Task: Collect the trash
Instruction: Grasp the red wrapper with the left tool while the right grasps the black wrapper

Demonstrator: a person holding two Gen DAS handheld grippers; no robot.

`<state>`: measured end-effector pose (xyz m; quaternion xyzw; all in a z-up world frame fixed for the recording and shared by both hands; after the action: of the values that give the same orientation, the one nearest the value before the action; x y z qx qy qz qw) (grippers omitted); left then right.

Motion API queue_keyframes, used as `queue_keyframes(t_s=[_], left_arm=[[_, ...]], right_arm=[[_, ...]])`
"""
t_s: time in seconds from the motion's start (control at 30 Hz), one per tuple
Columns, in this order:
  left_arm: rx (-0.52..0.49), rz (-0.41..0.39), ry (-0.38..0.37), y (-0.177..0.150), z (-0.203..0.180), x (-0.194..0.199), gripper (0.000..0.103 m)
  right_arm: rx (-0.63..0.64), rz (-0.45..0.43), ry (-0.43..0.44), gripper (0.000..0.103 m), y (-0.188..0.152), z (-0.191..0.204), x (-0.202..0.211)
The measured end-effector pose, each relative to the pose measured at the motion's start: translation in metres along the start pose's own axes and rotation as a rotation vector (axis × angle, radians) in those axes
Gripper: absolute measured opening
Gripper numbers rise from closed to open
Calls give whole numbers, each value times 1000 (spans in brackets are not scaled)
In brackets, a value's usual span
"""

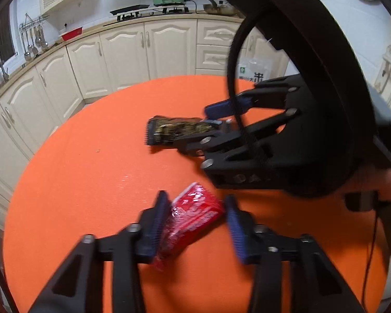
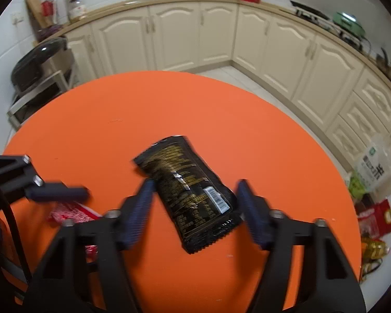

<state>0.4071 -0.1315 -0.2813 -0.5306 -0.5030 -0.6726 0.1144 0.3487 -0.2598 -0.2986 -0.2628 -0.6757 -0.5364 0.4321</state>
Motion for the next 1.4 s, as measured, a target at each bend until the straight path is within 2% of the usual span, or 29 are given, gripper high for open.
queue_keyframes(t_s=[0.13, 0.2, 0.3, 0.47, 0.57, 0.67, 0.7, 0.73, 0.77, 0.8, 0.83, 0.87, 0.93, 0.97, 1.0, 1.1, 1.17, 1.2, 1.23, 1.27, 1.3, 1.33, 1.4], left_arm=[[23, -7, 18, 0, 1, -8, 13], [60, -12, 7, -2, 9, -11, 12], [121, -20, -34, -8, 19, -10, 3], [173, -22, -46, -18, 38, -14, 0], [196, -23, -56, -17, 50, -17, 0], [189, -29, -25, -15, 64, -19, 1], [180, -29, -13, -14, 65, -21, 2], [175, -29, 6, -12, 69, -22, 4], [173, -30, 28, -9, 75, -24, 5], [174, -33, 38, -7, 80, -25, 10], [181, -36, 43, -4, 85, -27, 21], [194, -39, 53, -1, 92, -29, 30], [210, -53, 81, 6, 102, -34, 77], [220, -66, 105, 9, 107, -36, 86], [228, -79, 125, 12, 111, -39, 92], [250, -69, 139, 28, 125, -64, 92], [259, -20, 134, 35, 132, -89, 83], [248, -23, 150, 43, 130, -95, 79], [236, -39, 128, 48, 132, -98, 45], [233, -40, 154, 53, 133, -101, 40], [231, -38, 173, 56, 133, -107, 36], [236, -44, 160, 59, 134, -109, 23], [279, -74, 147, 62, 141, -115, 18]], right_arm=[[7, -1, -27, 30, -1, 8, 4], [-22, -5, -2, 21, -4, 8, 8], [-72, -16, 9, 15, -14, 1, 17], [-160, -25, 46, 10, -40, -10, 36], [-170, -19, 45, 10, -56, -9, 47], [-152, -20, 31, 12, -63, -5, 52], [-140, -18, 18, 18, -64, -3, 52], [-137, -16, 11, 32, -64, -2, 53], [-136, -17, 6, 42, -64, -2, 53], [-138, -23, 9, 60, -64, -2, 54], [-138, -28, 14, 64, -64, -2, 55], [-141, -26, 11, 63, -63, -3, 54], [-148, -18, -3, 63, -63, -4, 50], [-150, -17, -11, 63, -62, -5, 49], [-154, -16, -15, 63, -61, -7, 46], [-157, 5, -12, 64, -59, -9, 36], [-147, -3, -44, 62, -59, -6, 35], [-150, -1, -52, 59, -60, -6, 34], [-158, -2, -63, 52, -60, -6, 34], [-166, -3, -75, 48, -61, -8, 35], [-178, -2, -77, 39, -61, -11, 36], [-187, -5, -77, 27, -62, -13, 38], [-212, -9, -63, 20, -65, -18, 40]])
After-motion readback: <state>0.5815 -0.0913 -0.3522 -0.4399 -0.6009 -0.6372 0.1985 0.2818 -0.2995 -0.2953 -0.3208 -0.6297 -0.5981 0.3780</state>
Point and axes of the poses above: each gripper's, at about its wrist camera, not at the fingertips, and x roughly against the way its jaws point, z to its left, y to its top, the point moved 2 cm from there along -x, roughly the way its jaws point, and after that the axes turned 4 degrees about z, right-handed, at the moved point
